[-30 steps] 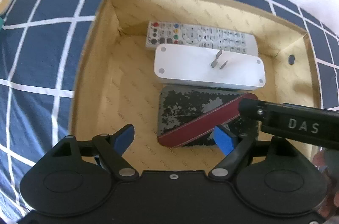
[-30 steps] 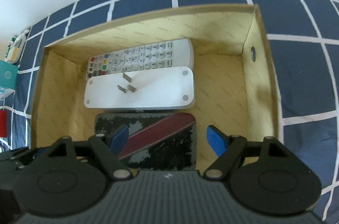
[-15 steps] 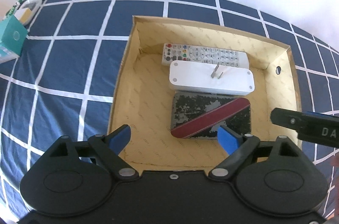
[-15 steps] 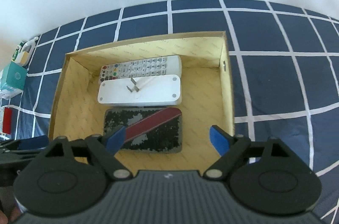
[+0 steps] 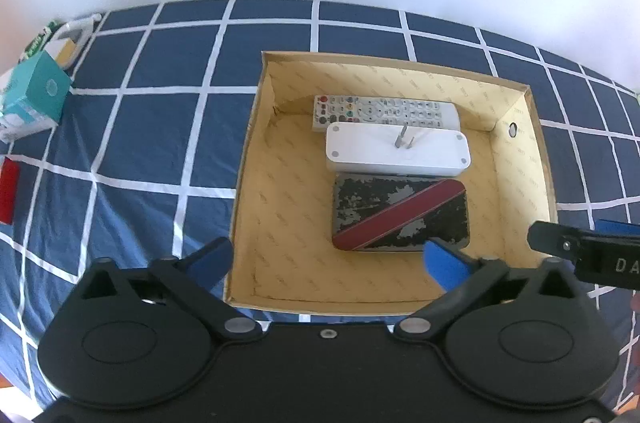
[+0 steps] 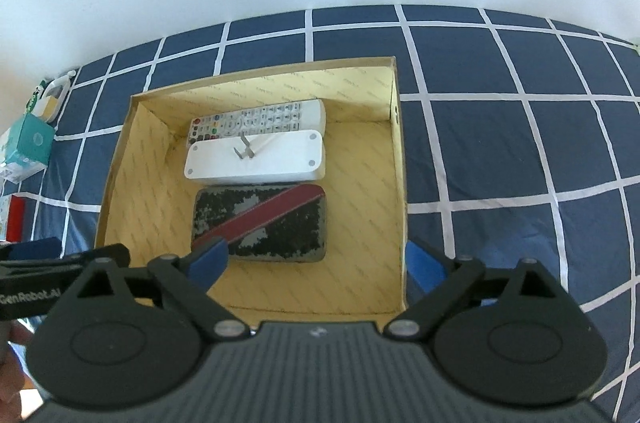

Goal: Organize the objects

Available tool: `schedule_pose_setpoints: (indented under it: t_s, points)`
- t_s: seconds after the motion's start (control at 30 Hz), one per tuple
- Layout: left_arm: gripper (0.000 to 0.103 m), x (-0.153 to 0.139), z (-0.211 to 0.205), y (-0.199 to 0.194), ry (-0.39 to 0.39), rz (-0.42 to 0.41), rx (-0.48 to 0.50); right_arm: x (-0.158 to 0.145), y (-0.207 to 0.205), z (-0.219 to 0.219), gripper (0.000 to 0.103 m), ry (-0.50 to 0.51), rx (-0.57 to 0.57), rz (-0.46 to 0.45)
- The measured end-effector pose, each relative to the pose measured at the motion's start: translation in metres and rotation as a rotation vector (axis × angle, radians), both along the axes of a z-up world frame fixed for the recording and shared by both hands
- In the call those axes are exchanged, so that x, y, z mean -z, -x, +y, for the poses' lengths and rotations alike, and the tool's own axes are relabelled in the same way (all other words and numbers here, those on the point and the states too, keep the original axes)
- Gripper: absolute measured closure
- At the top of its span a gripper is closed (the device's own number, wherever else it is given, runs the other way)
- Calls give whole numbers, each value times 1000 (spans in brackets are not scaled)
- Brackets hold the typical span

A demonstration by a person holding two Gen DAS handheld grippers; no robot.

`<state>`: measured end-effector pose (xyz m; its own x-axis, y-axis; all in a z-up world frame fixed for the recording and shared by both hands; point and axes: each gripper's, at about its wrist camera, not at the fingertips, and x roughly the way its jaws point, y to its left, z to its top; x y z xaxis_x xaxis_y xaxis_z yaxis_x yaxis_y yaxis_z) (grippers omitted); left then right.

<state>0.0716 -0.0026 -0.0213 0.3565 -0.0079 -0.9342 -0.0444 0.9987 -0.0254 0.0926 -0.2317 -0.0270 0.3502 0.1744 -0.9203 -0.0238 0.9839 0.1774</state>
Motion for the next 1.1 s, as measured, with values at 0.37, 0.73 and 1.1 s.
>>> schedule_pose_setpoints:
  t_s: [0.37,0.73,1.1]
  points:
    - [0,-7,0,10,-32,-7,12,-5,12,-2,0,3,9,-8]
    - [0,-8,2,14,-31,-6,7,-8,17,-1,0,18,13,-11]
    - [0,-8,1,14,-41,-4,12,-9,16,-1,0,15,10,-15]
